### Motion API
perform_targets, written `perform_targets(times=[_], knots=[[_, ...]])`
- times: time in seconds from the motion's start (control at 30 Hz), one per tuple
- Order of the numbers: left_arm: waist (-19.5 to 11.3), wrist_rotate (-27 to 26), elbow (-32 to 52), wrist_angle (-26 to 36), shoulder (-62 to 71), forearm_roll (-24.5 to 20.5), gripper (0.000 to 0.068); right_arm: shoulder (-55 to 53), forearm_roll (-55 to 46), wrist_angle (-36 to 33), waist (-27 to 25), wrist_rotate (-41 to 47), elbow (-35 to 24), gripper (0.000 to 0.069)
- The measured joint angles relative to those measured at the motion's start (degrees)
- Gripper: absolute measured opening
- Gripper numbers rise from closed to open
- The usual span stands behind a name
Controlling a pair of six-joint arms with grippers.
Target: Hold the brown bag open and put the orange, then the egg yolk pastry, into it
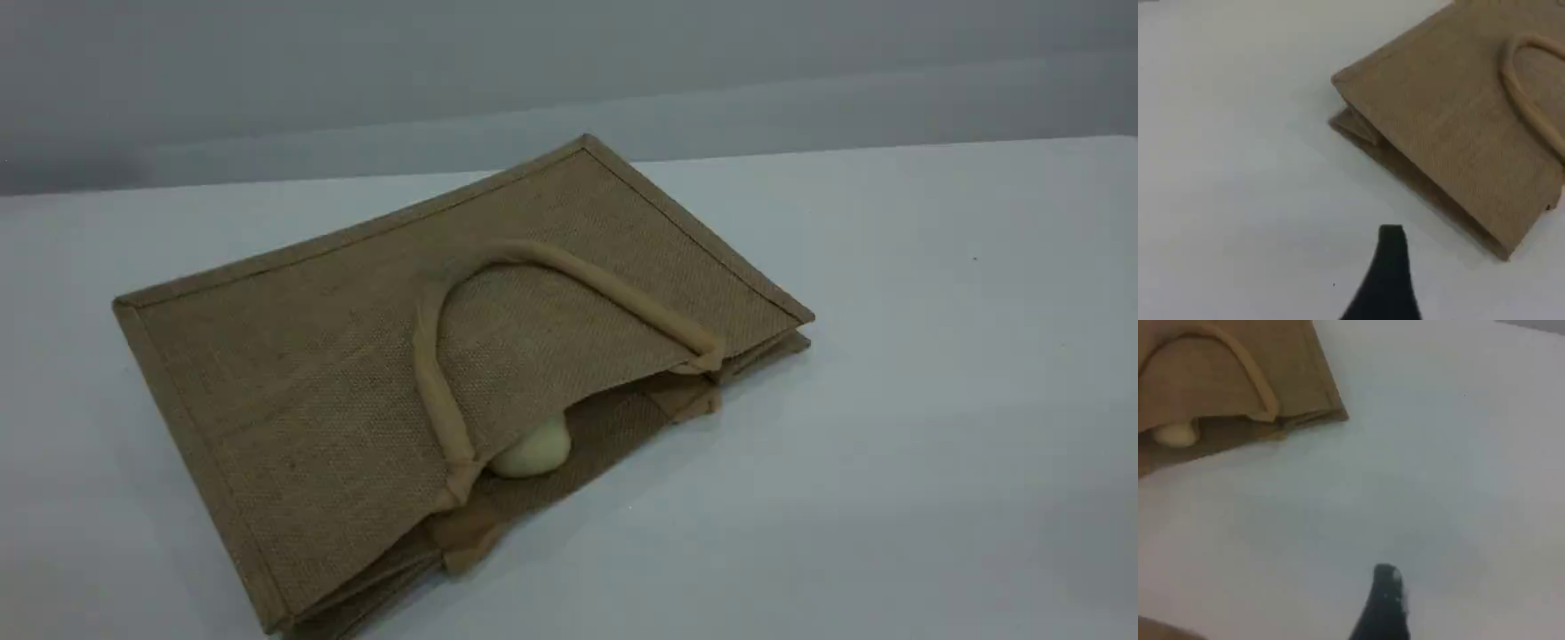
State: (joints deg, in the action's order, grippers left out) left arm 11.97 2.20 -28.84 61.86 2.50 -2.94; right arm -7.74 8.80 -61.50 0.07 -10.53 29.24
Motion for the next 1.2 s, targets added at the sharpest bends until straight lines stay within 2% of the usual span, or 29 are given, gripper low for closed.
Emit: perform_targets(times=[0.07,0.27,0.53,1.2], knots=[[-1.2,-0.2,0.0,0.0,-1.0,0.1,0.0591,1.9,0.1,0.0,0.0,0.0,0.0,0.0562],[-7.4,-0.2,0.0,0.0,-2.2,0.1,0.0591,6.5,0.1,0.0,0.0,-0.1,0.0,0.0562],[-12.9,-0.2,0.0,0.0,-2.5,0.1,0.0591,7.8,0.1,-0.1,3.0,-0.1,0.0,0.0562],[-12.3,-0.2,0.0,0.0,-2.5,0.0,0.0591,7.7,0.1,-0.1,2.8,-0.1,0.0,0.0562]])
